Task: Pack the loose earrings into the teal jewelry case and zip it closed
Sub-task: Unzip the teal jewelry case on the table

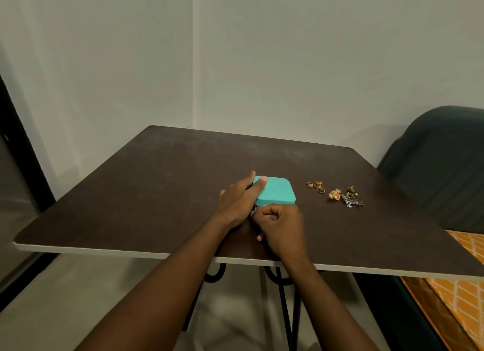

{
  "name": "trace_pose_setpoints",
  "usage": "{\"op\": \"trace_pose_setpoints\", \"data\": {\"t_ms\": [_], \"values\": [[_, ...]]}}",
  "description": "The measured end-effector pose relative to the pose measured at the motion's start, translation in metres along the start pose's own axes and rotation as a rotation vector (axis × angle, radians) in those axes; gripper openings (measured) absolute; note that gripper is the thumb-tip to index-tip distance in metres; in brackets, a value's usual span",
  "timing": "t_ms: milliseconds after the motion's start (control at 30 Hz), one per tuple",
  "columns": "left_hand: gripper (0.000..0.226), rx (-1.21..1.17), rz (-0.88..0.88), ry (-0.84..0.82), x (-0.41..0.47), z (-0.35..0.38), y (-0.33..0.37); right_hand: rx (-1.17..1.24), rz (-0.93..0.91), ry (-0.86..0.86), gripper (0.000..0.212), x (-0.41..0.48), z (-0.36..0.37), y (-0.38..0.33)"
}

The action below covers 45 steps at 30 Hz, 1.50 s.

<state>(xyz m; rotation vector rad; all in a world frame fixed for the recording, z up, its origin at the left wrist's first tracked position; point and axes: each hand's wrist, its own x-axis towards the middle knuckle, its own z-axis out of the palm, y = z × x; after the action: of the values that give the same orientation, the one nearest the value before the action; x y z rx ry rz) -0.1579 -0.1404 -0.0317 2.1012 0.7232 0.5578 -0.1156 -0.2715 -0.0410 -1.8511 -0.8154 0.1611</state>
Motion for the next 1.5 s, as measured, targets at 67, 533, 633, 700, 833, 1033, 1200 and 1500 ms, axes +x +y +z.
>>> {"op": "trace_pose_setpoints", "data": {"t_ms": [67, 533, 633, 700, 833, 1033, 1200, 1500], "values": [[0.063, -0.001, -0.004, -0.004, 0.001, 0.001, -0.001, 0.000, -0.011, 0.012, 0.016, 0.000, 0.004, -0.001], [0.029, -0.191, -0.058, 0.226, -0.002, -0.002, -0.015, -0.054, -0.190, 0.138, 0.017, 0.022, -0.052, 0.008], [0.015, -0.202, -0.056, 0.287, -0.015, -0.006, -0.014, -0.240, -0.282, -0.007, 0.036, 0.035, -0.059, 0.022], [0.015, -0.183, -0.034, 0.242, -0.023, -0.006, -0.017, -0.279, -0.255, -0.106, 0.046, 0.036, -0.059, 0.027], [0.031, -0.098, -0.017, 0.152, -0.031, -0.004, -0.026, -0.227, -0.249, -0.104, 0.048, 0.037, -0.057, 0.032], [0.053, -0.049, 0.039, 0.127, -0.039, -0.006, -0.023, -0.245, -0.236, -0.108, 0.046, 0.034, -0.058, 0.031], [0.029, -0.057, 0.058, 0.151, -0.042, -0.008, -0.022, -0.268, -0.245, -0.108, 0.046, 0.034, -0.058, 0.033], [0.026, 0.141, 0.144, 0.235, -0.048, -0.003, -0.025, -0.305, -0.274, -0.114, 0.047, 0.033, -0.058, 0.032]]}}
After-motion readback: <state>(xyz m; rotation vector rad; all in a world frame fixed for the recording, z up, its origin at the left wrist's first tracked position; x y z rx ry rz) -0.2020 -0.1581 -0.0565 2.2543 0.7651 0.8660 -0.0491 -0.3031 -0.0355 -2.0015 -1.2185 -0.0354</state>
